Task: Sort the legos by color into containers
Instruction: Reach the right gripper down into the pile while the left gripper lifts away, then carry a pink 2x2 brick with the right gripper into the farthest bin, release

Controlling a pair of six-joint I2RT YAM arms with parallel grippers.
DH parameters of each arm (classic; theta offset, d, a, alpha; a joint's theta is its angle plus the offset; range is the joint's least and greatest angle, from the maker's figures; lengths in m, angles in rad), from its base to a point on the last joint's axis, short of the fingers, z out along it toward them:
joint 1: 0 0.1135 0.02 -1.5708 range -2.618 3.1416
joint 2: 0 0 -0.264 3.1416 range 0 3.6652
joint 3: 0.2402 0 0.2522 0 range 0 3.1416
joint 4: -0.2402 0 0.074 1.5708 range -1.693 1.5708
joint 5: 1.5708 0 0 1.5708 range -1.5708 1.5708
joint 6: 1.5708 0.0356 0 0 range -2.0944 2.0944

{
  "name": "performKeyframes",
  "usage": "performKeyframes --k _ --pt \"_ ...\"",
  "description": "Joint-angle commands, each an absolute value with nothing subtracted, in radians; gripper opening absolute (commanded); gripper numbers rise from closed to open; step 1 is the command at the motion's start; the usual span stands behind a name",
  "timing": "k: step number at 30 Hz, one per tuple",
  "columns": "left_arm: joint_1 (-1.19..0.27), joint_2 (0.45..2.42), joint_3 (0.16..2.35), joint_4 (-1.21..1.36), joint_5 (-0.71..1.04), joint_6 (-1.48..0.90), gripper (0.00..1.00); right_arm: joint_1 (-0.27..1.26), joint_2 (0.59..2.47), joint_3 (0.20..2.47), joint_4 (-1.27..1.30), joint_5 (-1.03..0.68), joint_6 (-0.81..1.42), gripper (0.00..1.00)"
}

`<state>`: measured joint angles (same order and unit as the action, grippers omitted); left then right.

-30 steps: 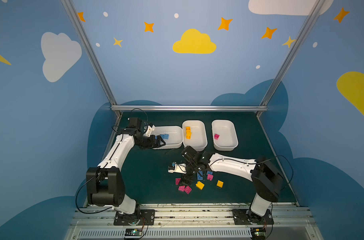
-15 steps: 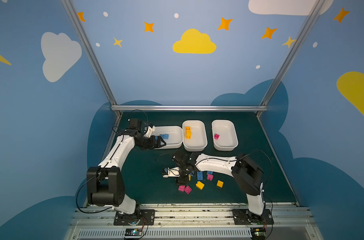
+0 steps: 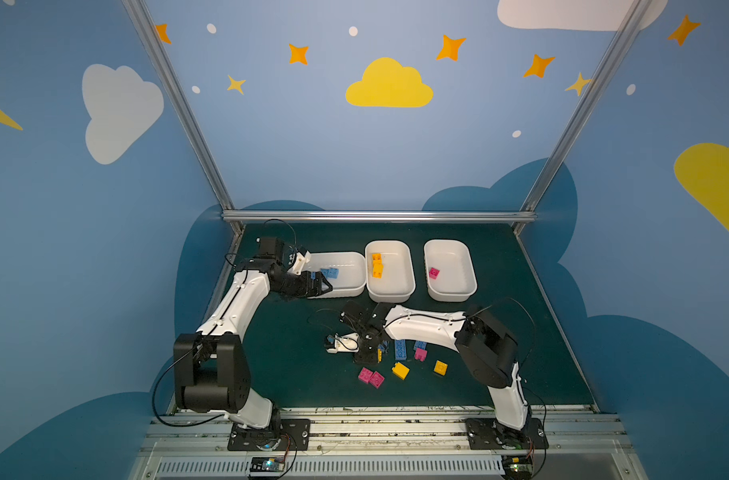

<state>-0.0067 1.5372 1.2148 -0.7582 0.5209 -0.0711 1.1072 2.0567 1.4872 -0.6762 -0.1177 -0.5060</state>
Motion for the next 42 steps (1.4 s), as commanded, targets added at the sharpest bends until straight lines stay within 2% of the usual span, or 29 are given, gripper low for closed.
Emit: performKeyframes --k 1,12,19,24,30,42 --pt "-0.007 1.528 1.206 -0.762 0.544 -0.062 1.00 1.092 2.039 1.530 -0.758 -0.101 -0.461 0.24" --pt "-0.023 1.526 1.218 -0.709 0.645 -0.113 1.00 0.905 1.723 1.415 -0.851 -0.121 -0.399 0.23" --pt "-0.058 1.543 1.235 -0.689 0.682 -0.125 1.00 0.629 1.653 1.433 -0.894 -0.116 -0.433 0.23" --pt "-0.101 1.556 1.237 -0.647 0.708 -0.173 1.00 0.459 1.720 1.533 -0.889 -0.108 -0.445 0.23" --pt "-0.167 1.577 1.241 -0.588 0.729 -0.229 1.00 0.327 1.885 1.704 -0.878 -0.055 -0.397 0.23" --pt "-0.218 1.620 1.265 -0.594 0.707 -0.249 1.00 0.218 2.218 2.011 -0.890 -0.086 -0.179 0.26"
